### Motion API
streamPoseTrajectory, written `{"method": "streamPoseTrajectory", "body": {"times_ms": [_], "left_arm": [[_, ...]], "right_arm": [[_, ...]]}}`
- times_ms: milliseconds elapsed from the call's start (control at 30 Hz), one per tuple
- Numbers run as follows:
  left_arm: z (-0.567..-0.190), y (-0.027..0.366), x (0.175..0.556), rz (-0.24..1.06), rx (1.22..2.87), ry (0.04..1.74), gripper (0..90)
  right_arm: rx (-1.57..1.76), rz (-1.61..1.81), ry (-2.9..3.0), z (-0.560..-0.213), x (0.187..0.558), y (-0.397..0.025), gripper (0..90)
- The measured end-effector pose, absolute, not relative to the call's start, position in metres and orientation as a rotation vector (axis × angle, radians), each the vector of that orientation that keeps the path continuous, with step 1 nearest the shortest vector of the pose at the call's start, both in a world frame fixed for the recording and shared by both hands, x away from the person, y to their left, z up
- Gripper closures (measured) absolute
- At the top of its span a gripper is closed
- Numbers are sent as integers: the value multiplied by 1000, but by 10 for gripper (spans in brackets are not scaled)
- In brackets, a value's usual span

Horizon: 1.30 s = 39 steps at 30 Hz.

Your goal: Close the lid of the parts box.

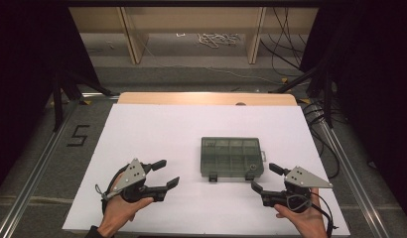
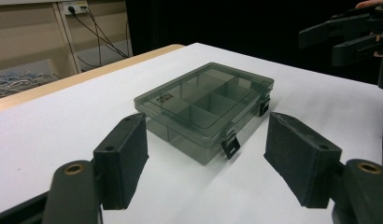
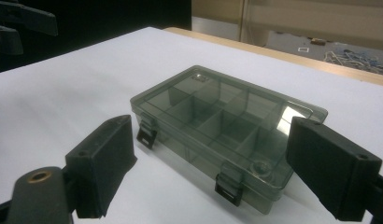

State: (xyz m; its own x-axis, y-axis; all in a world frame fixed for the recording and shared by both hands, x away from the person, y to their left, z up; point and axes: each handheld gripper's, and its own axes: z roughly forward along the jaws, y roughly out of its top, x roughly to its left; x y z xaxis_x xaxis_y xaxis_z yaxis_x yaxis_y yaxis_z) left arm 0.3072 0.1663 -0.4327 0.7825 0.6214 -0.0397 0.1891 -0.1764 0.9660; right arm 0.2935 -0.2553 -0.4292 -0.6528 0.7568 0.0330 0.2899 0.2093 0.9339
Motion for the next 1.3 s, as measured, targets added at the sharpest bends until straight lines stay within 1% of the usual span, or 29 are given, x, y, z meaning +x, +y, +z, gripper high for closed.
{"method": "streamPoseTrajectory", "body": {"times_ms": [400,1300], "left_arm": [[-433,172,300,450,1732,637,281],[-432,173,300,453,1727,649,279]], "right_arm": [[964,1456,2019,-427,283,-254,161],[953,1464,2008,-426,283,-255,161]]}}
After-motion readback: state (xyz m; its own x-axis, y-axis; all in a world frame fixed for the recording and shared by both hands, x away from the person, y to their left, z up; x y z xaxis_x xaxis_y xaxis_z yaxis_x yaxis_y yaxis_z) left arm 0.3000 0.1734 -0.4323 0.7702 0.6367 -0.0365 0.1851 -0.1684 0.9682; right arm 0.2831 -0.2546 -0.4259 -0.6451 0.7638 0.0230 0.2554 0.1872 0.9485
